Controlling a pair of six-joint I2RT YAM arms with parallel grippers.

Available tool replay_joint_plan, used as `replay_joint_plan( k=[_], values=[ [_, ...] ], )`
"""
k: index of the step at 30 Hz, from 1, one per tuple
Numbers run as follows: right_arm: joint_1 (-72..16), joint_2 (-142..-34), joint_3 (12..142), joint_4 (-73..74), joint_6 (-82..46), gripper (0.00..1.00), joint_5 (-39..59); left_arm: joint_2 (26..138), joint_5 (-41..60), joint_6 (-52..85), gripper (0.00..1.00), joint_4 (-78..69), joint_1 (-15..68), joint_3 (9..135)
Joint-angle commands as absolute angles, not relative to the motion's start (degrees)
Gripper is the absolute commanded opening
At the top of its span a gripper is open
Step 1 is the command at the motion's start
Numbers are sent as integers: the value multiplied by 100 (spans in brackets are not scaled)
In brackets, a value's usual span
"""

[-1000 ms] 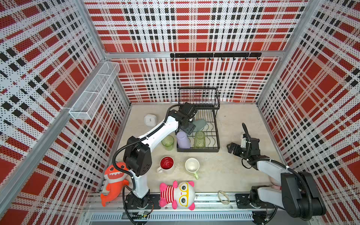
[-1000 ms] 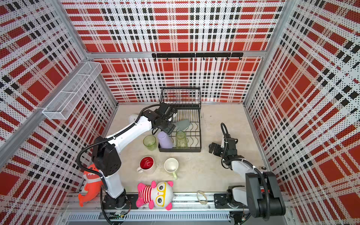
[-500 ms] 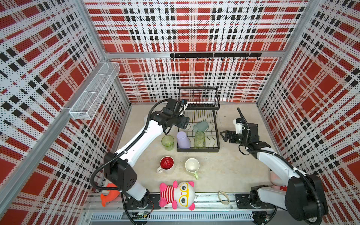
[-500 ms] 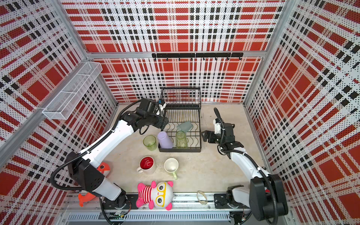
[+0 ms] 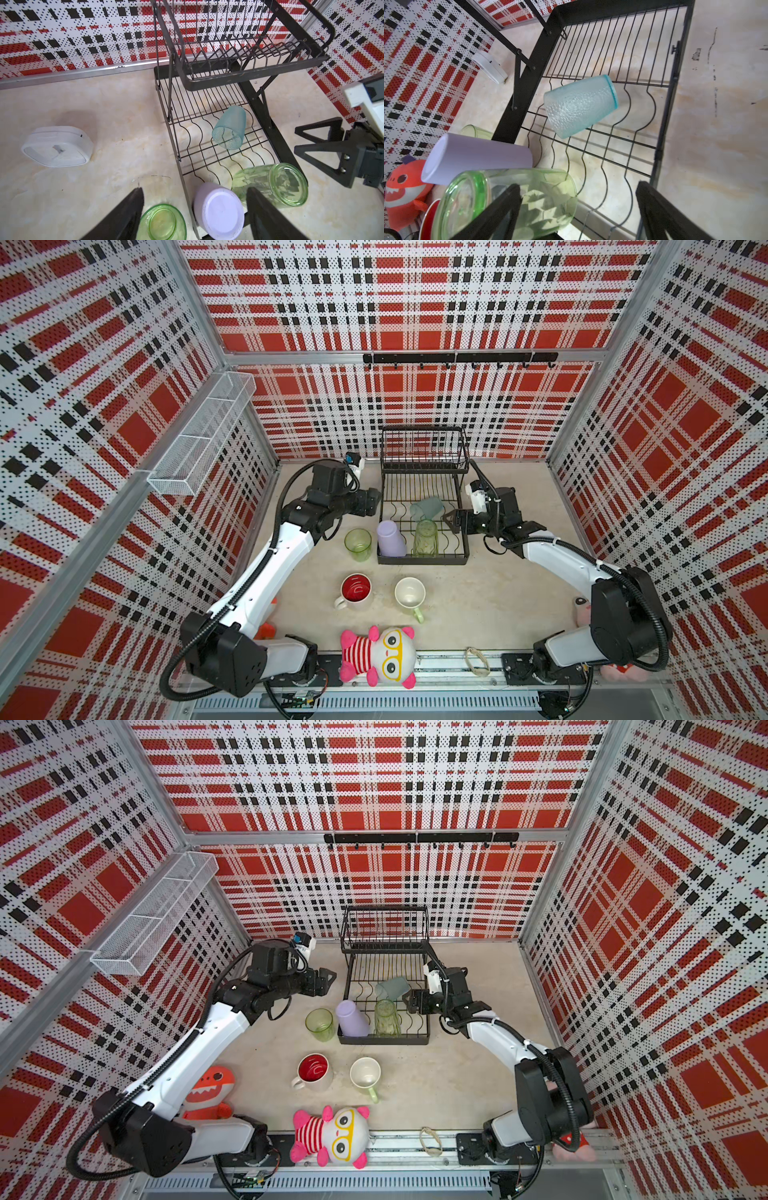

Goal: Load the cups into the dish rack

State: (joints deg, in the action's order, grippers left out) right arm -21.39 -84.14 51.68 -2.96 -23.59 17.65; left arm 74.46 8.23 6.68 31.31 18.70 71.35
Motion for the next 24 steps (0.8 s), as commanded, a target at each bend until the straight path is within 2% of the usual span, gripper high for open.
replay_joint_plan(
  k=[1, 10, 17, 24],
  values=[
    [-2269, -8658, 5186, 385, -2752, 90, 1541, 7116, 1197, 1002, 81, 2613, 1563, 6885],
    [-2638, -9420, 5726, 263, -2202, 90, 1330, 6876, 1698, 1099, 81, 2478, 908, 6432],
    [-2907, -9870, 6083, 87, -1868, 93, 789, 6846, 1841, 1098, 81, 2348, 819, 6259],
    [-2918, -10160, 6352, -106, -1739, 91, 577, 6869, 2081, 1210, 80, 2166, 809, 6141]
  ],
)
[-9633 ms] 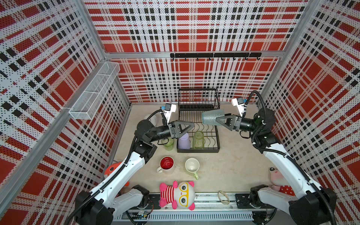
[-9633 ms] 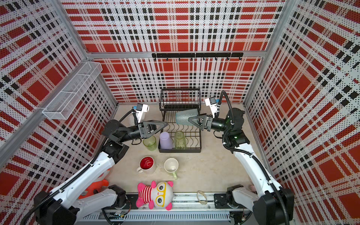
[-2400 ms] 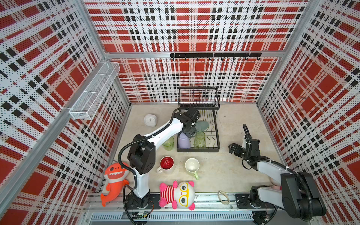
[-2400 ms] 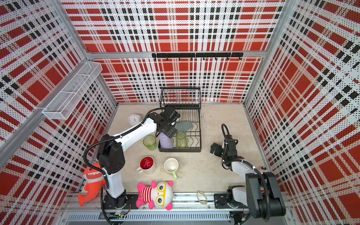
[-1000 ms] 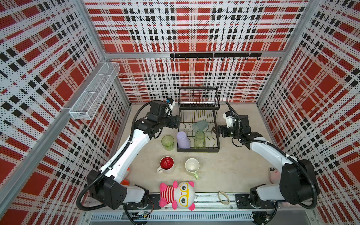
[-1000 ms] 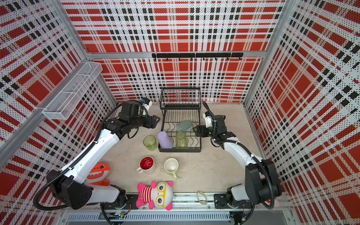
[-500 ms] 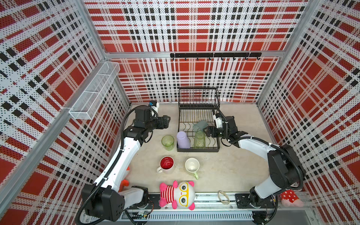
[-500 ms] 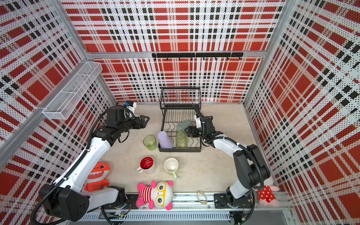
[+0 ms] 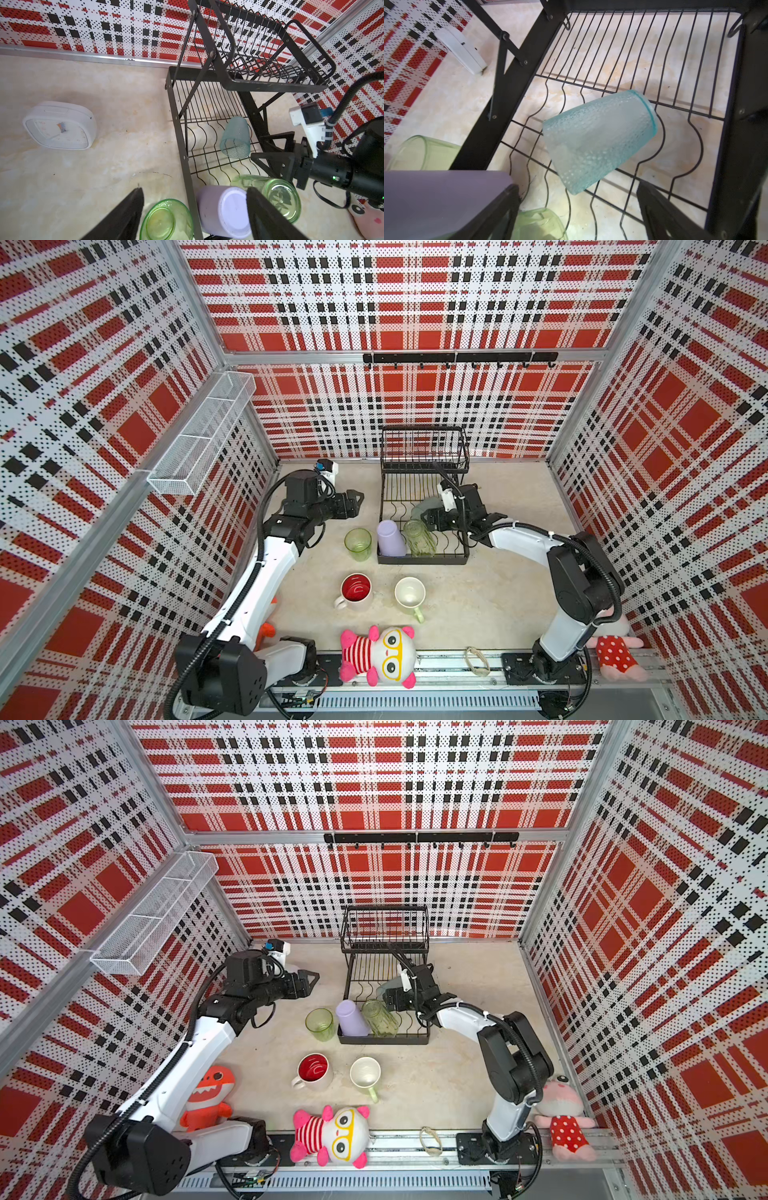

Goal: Load the cups into the dish rack

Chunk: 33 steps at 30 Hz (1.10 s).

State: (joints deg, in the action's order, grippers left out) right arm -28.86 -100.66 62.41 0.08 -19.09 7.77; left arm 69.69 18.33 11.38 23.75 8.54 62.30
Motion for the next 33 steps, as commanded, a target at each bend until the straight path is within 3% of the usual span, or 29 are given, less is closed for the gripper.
replay_joint_plan(
  k=[1, 16, 33],
  values=[
    [-2914, -10179, 6354, -107, -1720, 91, 569, 6881, 2144, 1226, 80, 2135, 813, 6130],
    [-2971, -10533, 6504, 19, -1573, 88, 194, 6925, 2188, 1256, 80, 2090, 817, 6065],
    [-2979, -10278, 6108, 388, -1819, 65, -838, 6974, 2250, 1238, 80, 2083, 884, 6047]
  ],
)
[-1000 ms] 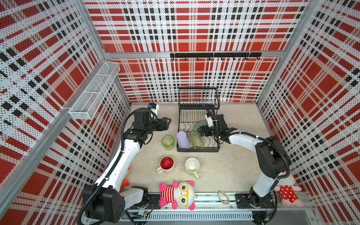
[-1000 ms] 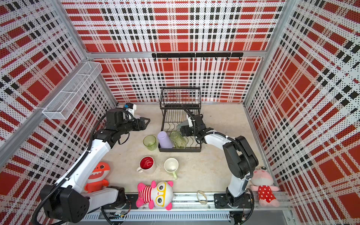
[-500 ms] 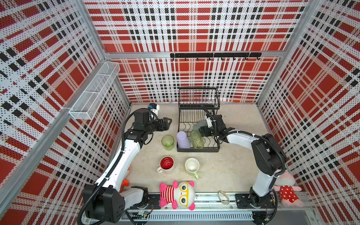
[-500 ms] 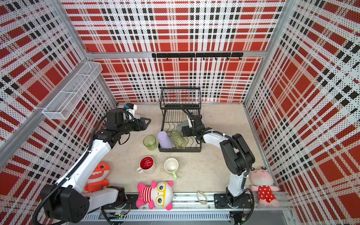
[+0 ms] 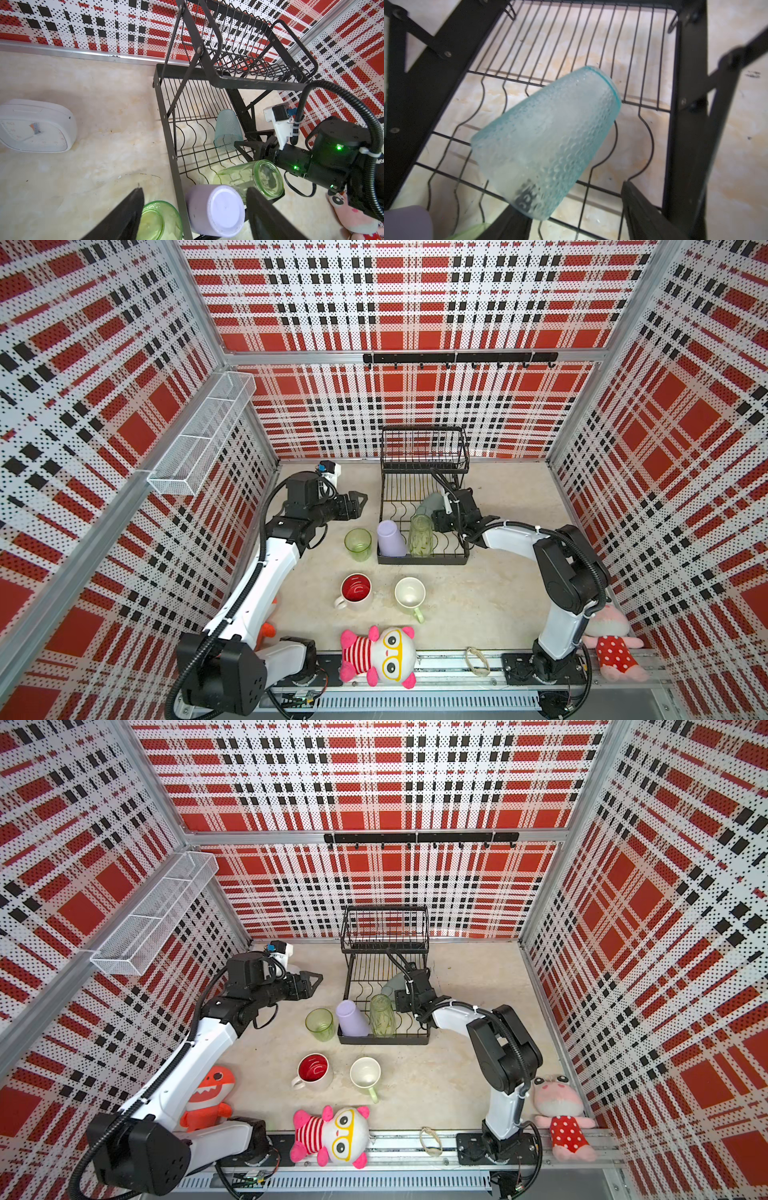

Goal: Load the cups into the dish rack

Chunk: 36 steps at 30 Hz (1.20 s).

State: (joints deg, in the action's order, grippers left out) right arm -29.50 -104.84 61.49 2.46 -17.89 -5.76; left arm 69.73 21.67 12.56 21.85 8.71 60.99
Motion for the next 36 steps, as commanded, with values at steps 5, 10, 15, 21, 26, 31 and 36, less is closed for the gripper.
replay_joint_plan(
  k=[5, 10, 15, 21, 26, 31, 36],
  values=[
    [-2979, -10257, 6073, 434, -1780, 49, -847, 6974, 2250, 1222, 80, 2085, 901, 6051],
    [-2979, -10201, 5994, 618, -1676, 36, -756, 6980, 2239, 1222, 80, 2090, 902, 6048],
    [-2981, -10152, 5949, 656, -1565, 18, -801, 6988, 2250, 1230, 80, 2083, 922, 6049],
    [-2979, -9790, 5534, 881, -1449, 7, -1010, 6947, 2300, 1298, 80, 2088, 1043, 6111],
    [-2971, -9311, 5097, 1066, -1325, 5, -1105, 6905, 2518, 1567, 80, 1939, 1281, 6216],
    [-2974, -9176, 4978, 1015, -1195, 0, -935, 6930, 2672, 1785, 80, 1732, 1586, 6336],
    [-2971, -8381, 4452, 1204, -1136, 0, -881, 6911, 3140, 2590, 83, 1323, 1813, 6409]
  ],
)
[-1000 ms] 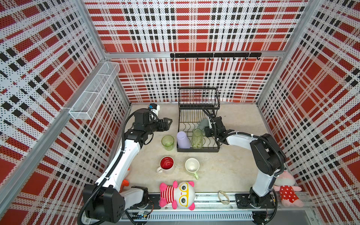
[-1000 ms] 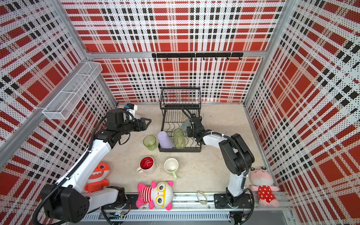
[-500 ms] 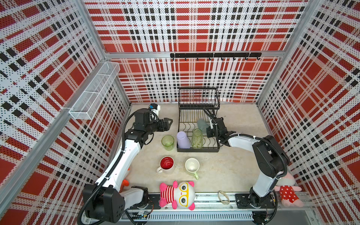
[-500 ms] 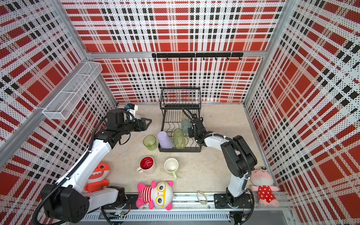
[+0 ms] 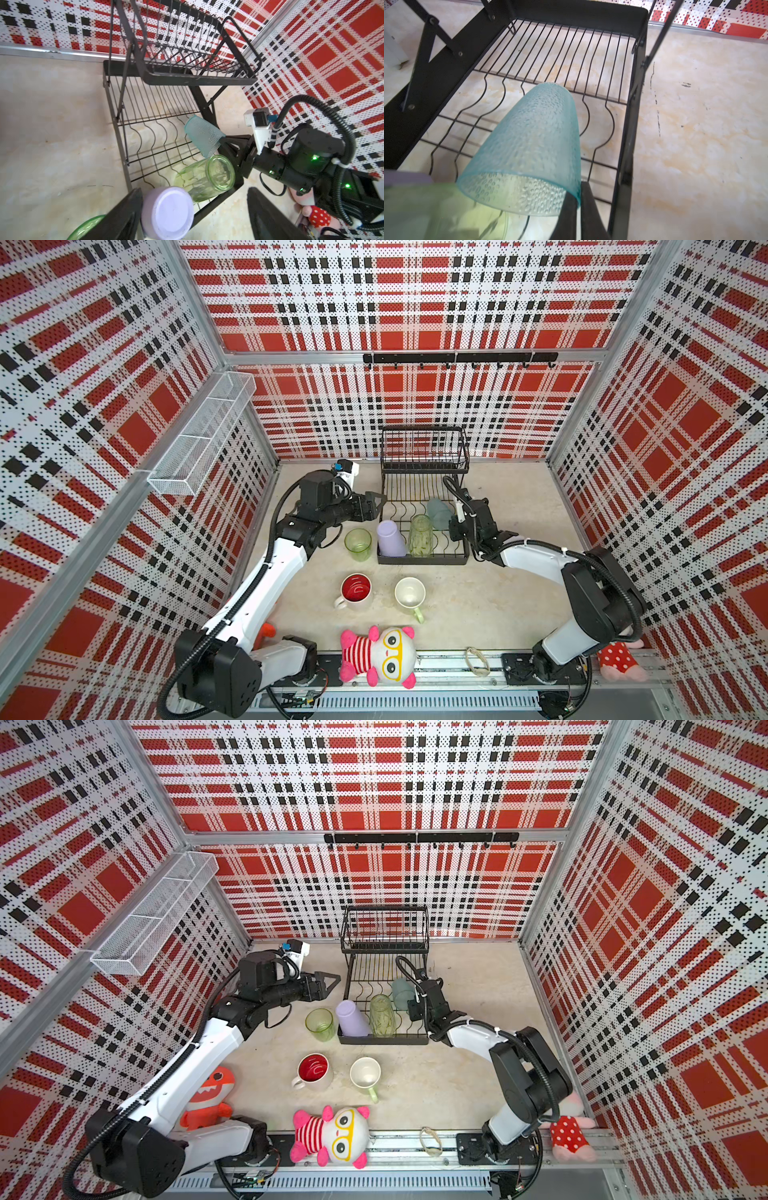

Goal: Load the cups into the dish rack

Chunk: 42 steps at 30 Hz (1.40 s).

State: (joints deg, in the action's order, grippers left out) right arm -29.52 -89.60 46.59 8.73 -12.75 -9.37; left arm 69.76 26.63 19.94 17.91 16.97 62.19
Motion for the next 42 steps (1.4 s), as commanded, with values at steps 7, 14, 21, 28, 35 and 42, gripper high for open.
replay_joint_plan(
  k=[7, 14, 21, 28, 35, 42],
  values=[
    [-2975, -6135, 3013, 1822, -384, 0, -1309, 6709, 3730, 4312, 87, -701, 2517, 6354],
    [-2986, -4606, 1137, 5221, 1295, 0, -1130, 7777, 3814, 4225, 93, -545, 3244, 7298],
    [-2988, -5041, 927, 6777, 2502, 0, -360, 8756, 3482, 3789, 95, 342, 3385, 8214],
    [-2989, -5165, 1002, 6986, 2929, 0, 99, 9132, 4143, 3471, 95, 672, 3449, 8498],
    [-2989, -5317, 1166, 6923, 3188, 0, 201, 9344, 4341, 3088, 94, 1037, 3581, 8670],
    [-2988, -5597, 1363, 7000, 3289, 0, 170, 9510, 4497, 3054, 89, 975, 3766, 8764]
  ],
)
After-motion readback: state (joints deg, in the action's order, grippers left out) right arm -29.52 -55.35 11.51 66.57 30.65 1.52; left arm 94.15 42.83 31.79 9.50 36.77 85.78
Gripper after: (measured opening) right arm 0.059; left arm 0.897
